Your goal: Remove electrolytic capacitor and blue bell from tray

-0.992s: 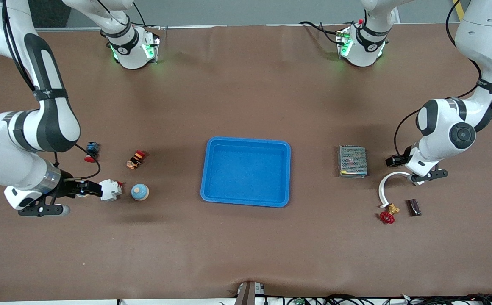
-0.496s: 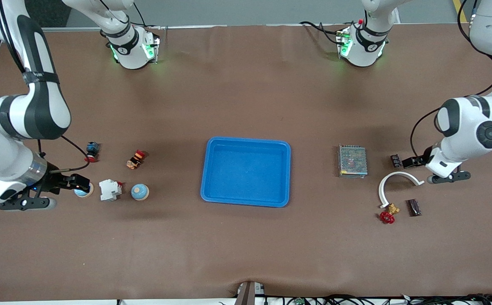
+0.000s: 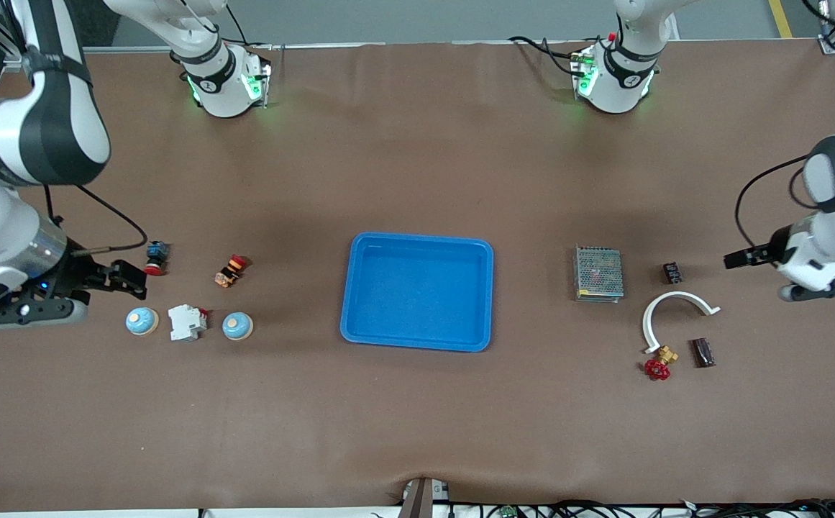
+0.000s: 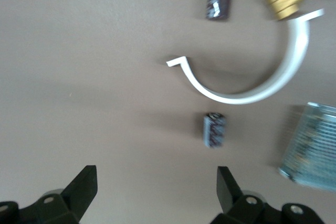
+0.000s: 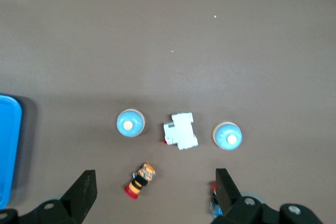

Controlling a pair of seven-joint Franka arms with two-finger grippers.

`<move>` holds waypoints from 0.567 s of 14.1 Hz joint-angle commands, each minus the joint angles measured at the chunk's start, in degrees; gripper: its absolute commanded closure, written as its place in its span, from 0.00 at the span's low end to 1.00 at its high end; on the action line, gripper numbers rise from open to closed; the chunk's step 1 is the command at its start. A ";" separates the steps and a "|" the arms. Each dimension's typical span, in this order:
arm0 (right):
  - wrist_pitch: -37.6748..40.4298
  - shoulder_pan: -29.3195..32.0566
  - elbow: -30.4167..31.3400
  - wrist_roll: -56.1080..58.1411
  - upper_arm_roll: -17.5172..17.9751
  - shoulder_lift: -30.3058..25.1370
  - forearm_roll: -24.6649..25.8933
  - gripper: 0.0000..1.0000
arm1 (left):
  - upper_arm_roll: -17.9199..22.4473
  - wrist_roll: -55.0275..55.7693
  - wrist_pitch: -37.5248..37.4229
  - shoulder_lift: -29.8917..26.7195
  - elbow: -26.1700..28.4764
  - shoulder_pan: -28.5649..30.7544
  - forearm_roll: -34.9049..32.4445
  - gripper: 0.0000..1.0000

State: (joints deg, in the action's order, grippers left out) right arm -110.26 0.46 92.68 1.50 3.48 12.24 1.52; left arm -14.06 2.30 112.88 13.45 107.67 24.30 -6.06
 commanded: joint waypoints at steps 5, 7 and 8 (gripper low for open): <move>7.41 -0.46 0.75 -1.41 -1.10 -7.14 0.86 0.00 | -2.91 -1.07 -13.91 0.79 -18.00 -0.04 4.48 0.00; 9.96 -0.90 -0.65 -4.20 -0.93 -8.20 0.77 0.00 | -4.04 -0.81 -14.18 0.79 -20.73 -0.04 5.35 0.00; 11.71 -1.42 -1.70 -6.31 -0.84 -8.46 0.77 0.00 | -5.18 -0.81 -15.14 0.70 -23.09 -0.04 5.88 0.00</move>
State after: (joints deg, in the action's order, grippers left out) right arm -101.34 0.26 92.17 -0.79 2.68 5.16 1.52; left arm -17.35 2.07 100.48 12.95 89.85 24.06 -1.76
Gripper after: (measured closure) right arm 0.000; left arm 0.000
